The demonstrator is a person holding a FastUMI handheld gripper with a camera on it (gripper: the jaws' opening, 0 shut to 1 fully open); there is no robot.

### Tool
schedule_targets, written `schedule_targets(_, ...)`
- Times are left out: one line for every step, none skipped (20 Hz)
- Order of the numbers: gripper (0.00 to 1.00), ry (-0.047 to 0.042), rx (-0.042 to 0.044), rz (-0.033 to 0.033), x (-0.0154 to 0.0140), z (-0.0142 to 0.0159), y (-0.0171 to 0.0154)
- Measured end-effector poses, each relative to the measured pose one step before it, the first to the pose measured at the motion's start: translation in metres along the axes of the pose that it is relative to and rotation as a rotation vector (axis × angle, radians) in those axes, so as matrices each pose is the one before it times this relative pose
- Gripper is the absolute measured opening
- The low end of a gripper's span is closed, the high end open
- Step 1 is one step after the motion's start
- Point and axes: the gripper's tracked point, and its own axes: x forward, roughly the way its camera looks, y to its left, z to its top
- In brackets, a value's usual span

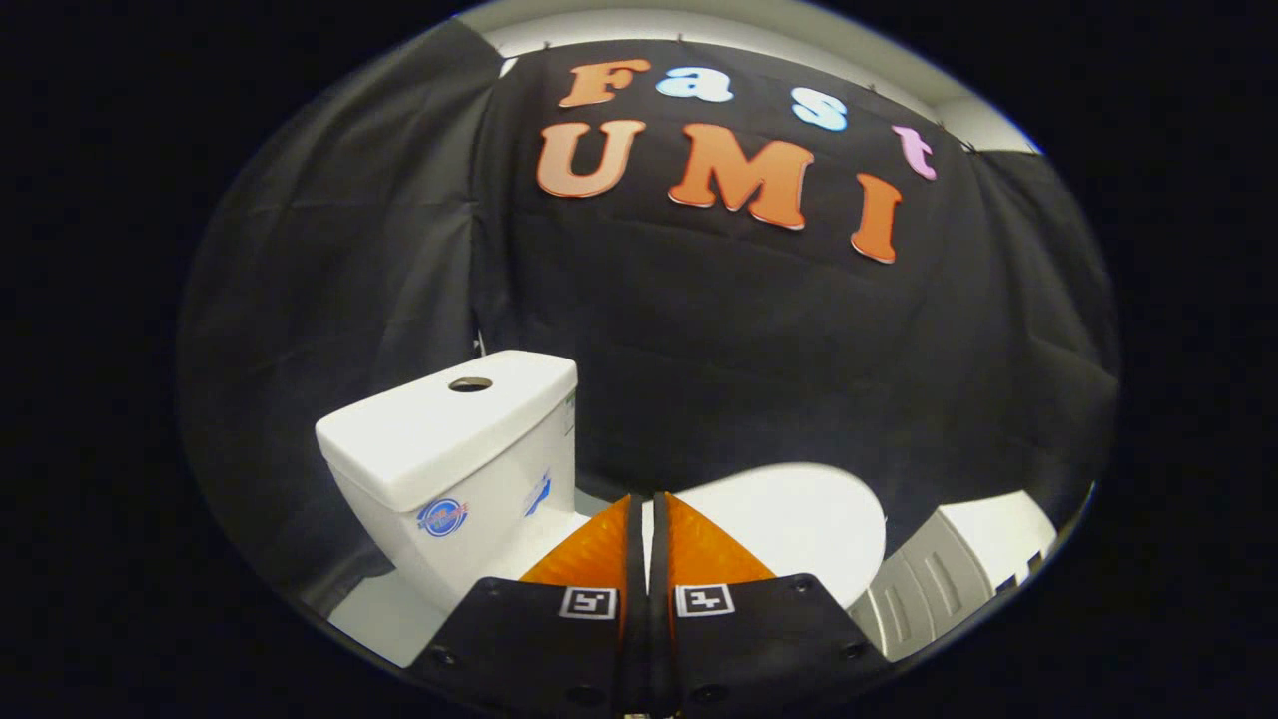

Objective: Open the toilet lid.

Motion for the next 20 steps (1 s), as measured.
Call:
schedule_targets(0.08, -0.0195, 0.00092, 0.00845, -0.00404, 0.00516, -0.00273)
schedule_targets(0.08, 0.02101, 0.01687, 0.03958, -0.00162, -0.00274, 0.00397)
schedule_targets(0.08, 0.00703, 0.03843, 0.04705, -0.00365, -0.00247, -0.00057)
schedule_targets(0.08, 0.00664, 0.05124, 0.02796, -0.00001, -0.00111, -0.00969)
schedule_targets(0.08, -0.00458, 0.08196, 0.04981, -0.00436, -0.00147, -0.00761)
schedule_targets(0.08, 0.00798, 0.08589, 0.03691, -0.00706, -0.00284, -0.01571)
schedule_targets(0.08, -0.00536, 0.10762, 0.05297, -0.00675, 0.00101, -0.01245)
schedule_targets(0.08, 0.00486, 0.1103, 0.02517, -0.00818, 0.00132, -0.01814)
schedule_targets(0.08, 0.00705, 0.109, 0.03146, -0.00895, 0.00071, -0.0178)
schedule_targets(0.08, 0.00641, 0.06928, -0.00031, -0.01173, 0.00247, -0.02092)
schedule_targets(0.08, -0.02377, 0.04652, -0.00687, -0.00678, 0.0056, -0.02112)
schedule_targets(0.08, -0.01256, 0.03408, -0.01988, -0.00807, 0.00172, -0.02161)
schedule_targets(0.08, -0.01002, 0.02536, -0.00933, -0.00733, 0.00317, -0.01591)
schedule_targets(0.08, -0.00945, 0.01405, -0.01327, -0.0044, -0.00065, -0.01295)
schedule_targets(0.08, -0.00148, 0.01135, -0.00019, -0.00477, -0.00507, -0.00986)
schedule_targets(0.08, 0.00866, 0.01883, 0.01795, -0.00247, -0.00528, -0.0043)
schedule_targets(0.08, 0.0144, 0.01801, 0.00807, -0.00264, -0.00803, -0.00881)
schedule_targets(0.08, 0.00265, 0.00769, -0.00241, -0.00211, -0.00773, -0.01667)
schedule_targets(0.08, -0.00149, 0.00109, -0.03144, -0.00359, -0.0076, -0.02289)
schedule_targets(0.08, -0.00119, 0.00968, -0.03613, -0.00324, -0.00649, -0.02798)
